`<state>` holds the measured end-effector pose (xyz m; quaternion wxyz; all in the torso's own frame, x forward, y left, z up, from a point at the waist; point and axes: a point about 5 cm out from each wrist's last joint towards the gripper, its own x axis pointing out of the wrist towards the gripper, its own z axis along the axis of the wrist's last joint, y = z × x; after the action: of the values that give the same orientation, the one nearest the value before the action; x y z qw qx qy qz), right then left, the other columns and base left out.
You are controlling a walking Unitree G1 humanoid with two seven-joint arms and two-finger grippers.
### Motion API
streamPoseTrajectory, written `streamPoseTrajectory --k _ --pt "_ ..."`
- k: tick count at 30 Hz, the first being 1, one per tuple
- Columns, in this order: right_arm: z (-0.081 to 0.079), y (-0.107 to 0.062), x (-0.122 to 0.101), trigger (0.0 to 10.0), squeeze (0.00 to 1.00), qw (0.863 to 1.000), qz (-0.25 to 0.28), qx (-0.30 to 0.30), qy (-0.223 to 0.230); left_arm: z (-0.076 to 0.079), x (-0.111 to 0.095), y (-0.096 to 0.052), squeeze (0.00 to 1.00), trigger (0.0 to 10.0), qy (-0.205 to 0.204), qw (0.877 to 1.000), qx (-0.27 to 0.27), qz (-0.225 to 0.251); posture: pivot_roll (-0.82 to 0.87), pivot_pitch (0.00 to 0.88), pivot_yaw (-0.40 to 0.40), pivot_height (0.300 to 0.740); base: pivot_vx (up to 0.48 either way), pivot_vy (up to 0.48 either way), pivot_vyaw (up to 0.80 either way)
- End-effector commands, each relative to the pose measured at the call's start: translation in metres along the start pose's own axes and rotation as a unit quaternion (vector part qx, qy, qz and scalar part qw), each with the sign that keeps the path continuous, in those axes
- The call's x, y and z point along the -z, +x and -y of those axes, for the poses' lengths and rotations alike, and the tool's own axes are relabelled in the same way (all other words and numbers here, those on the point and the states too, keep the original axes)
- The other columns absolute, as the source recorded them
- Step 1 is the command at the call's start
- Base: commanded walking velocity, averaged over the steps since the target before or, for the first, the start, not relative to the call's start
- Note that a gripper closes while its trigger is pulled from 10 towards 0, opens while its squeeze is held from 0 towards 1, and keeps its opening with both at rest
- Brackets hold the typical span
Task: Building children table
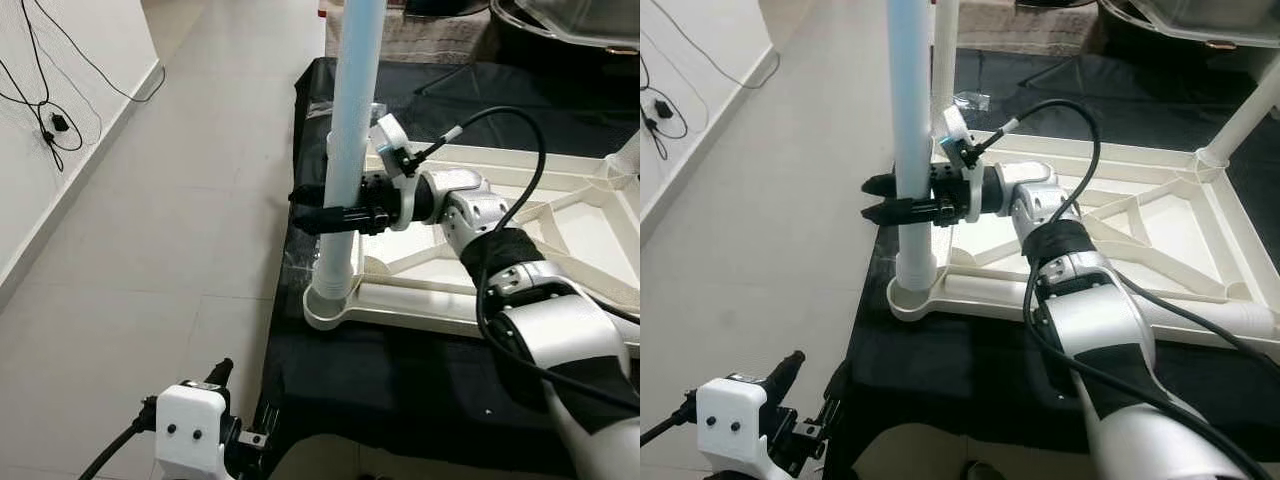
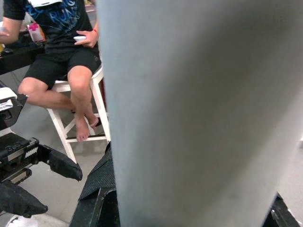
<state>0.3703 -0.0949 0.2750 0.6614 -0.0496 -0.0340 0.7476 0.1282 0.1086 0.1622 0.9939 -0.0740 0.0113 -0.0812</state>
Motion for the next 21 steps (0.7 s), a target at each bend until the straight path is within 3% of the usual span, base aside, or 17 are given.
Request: streamPoseTrajectory --k 1,21 --pt "-0.002 0.004 0.005 10.0 0.00 1.000 0.000 -0.012 0.003 0.001 0.005 -0.001 0.00 10.0 0.004 1.000 0.001 -0.013 0.08 0.240 -0.046 0.740 0.000 0.000 0.00" --pt "-0.014 0.008 -0.001 10.0 0.00 0.998 0.006 -0.060 -0.017 -0.001 0.007 -0.002 0.00 10.0 0.008 1.000 -0.001 -0.019 0.08 0.240 -0.034 0.740 0.000 0.000 0.00"
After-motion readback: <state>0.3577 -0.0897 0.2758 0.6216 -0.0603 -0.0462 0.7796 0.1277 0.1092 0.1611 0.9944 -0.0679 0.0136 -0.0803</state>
